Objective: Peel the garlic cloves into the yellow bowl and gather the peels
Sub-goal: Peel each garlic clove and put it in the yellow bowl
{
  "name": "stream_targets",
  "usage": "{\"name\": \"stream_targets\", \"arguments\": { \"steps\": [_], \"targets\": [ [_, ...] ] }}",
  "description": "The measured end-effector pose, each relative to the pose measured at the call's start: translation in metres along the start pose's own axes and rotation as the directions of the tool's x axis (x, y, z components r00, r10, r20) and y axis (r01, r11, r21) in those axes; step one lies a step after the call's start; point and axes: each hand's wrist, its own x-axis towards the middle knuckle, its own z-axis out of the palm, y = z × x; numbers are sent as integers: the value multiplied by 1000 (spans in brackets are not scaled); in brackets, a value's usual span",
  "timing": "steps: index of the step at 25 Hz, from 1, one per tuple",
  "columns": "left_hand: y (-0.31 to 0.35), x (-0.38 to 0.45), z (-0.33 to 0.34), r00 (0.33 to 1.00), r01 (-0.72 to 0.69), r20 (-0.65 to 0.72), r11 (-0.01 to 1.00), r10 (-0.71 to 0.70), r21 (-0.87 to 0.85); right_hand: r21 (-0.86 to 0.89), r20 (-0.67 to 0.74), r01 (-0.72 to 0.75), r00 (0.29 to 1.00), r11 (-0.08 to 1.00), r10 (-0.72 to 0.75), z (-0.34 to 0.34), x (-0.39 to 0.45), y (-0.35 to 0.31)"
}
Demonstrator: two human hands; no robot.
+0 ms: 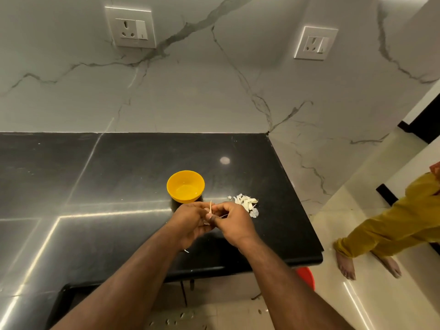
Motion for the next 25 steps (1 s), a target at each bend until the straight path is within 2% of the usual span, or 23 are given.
{"name": "stream_targets", "arguments": {
  "steps": [5,11,16,20,22,25],
  "targets": [
    [-10,12,12,1000,-11,-1,1000,11,-7,239,-12,-104,994,965,110,-17,2,11],
    [-17,13,9,995,-29,-100,1000,29,-5,242,-57,-60,995,969,76,-24,7,11],
    [-13,15,1,987,-95,-131,995,97,16,229,45,-73,997,971,64,-18,14,6],
    [-9,16,-9,978,-108,-176,993,114,45,222,-18,-81,996,972,87,-5,22,4],
    [-8,15,-11,971,-137,-193,990,142,42,264,-33,-93,994,960,106,0,26,3],
    [-7,15,-19,962,-167,-216,986,166,14,422,-22,-150,984,894,176,7,29,-1]
  ]
}}
